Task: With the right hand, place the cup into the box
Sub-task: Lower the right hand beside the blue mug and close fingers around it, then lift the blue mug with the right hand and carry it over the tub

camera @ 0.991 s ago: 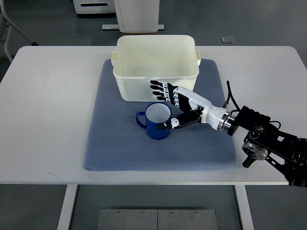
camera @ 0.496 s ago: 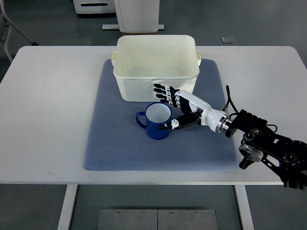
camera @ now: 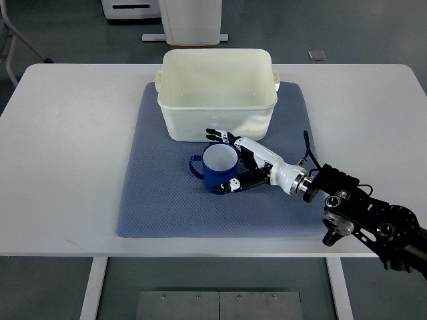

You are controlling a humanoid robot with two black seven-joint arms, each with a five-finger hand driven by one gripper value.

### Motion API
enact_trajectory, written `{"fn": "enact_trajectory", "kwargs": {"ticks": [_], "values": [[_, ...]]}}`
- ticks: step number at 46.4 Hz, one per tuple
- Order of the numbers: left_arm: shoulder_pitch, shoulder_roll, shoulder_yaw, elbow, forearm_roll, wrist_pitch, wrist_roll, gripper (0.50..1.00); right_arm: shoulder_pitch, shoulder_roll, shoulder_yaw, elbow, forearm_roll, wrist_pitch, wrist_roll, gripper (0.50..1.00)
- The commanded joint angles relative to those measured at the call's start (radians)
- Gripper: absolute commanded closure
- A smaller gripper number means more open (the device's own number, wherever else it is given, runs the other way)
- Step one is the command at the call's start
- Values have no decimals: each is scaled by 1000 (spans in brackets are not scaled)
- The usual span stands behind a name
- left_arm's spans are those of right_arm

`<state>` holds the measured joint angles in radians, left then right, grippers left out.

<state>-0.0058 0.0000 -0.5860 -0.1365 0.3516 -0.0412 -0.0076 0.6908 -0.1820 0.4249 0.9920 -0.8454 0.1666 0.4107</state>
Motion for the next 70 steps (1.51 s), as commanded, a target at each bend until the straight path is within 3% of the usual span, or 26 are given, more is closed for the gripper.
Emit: {"fn": "enact_trajectory", "kwargs": {"ticks": [1, 9, 14, 16, 20, 36, 44, 48, 49, 70], "values": [[0, 0, 0, 0, 0, 0, 0, 500, 0, 10, -8, -15, -1, -1, 0, 502], [0, 0, 0, 0, 0, 0, 0, 500, -1, 32, -11, -44, -1, -2, 0, 511], [0, 0, 0, 0, 0, 0, 0, 500, -1, 39, -11, -56, -1, -2, 0, 605], [0, 0, 0, 0, 1, 1, 0, 500, -1, 39, -11, -59, -1, -2, -1, 676], [0, 0, 0, 0, 0, 0, 0, 500, -1, 39, -18, -67, -1, -2, -1, 1000], [0, 0, 0, 0, 0, 0, 0, 500, 7, 55, -12, -102, 2, -5, 2, 1000], [0, 0, 0, 0, 0, 0, 0, 500, 15, 32, -9, -81, 9, -9, 68, 1000], [0, 0, 0, 0, 0, 0, 0, 500, 18, 12, -9, -69, 11, -9, 71, 1000], [0, 0, 0, 0, 0, 0, 0, 500, 22, -31, 6, -34, 17, -7, 71, 1000], [0, 0, 0, 0, 0, 0, 0, 500, 84, -232, 55, 115, 57, -5, 54, 1000]]}}
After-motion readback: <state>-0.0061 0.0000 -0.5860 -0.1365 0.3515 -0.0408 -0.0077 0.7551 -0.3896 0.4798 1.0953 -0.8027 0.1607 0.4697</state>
